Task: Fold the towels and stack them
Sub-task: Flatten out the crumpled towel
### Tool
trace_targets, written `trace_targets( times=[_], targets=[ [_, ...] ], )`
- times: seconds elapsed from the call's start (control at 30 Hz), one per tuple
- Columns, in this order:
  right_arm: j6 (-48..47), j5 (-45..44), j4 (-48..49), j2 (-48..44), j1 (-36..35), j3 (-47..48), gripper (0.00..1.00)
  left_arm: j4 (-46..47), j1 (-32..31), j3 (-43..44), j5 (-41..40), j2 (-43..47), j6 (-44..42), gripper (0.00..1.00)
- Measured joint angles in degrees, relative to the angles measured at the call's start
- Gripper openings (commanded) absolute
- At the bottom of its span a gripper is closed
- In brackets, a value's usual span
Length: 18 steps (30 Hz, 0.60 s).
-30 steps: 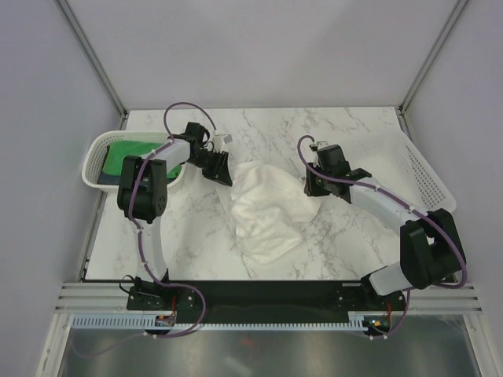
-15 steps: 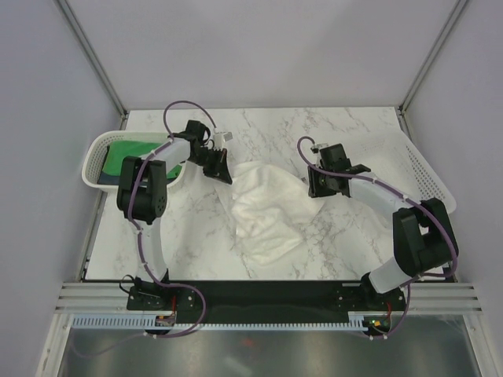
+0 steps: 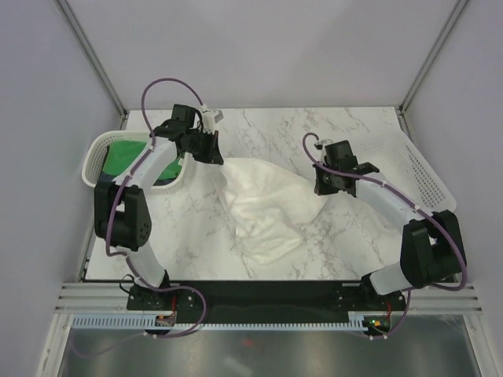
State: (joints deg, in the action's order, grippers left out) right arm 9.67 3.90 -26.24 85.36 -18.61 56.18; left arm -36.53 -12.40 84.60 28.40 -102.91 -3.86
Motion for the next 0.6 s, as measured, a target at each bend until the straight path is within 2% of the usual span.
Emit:
trace_targets(
  times=[0.3,0.47,0.6],
  targets=[
    [1.2,-0.5,-3.6,-16.4,0.0,11.0,0.00,4.3,-0.6,-5.4,-5.6,17.9,4.8,0.02],
    [0.3,5.2,-1.6,-24.6,0.0,19.5,0.00,7.6,-2.6,-4.8,-6.5,33.5,6.4,0.02],
    [-0.7,6.8,1.1,-31.5,0.0,23.2,0.00,9.2,-3.8,-0.4,-6.3,43.3,7.6,0.02]
  ],
)
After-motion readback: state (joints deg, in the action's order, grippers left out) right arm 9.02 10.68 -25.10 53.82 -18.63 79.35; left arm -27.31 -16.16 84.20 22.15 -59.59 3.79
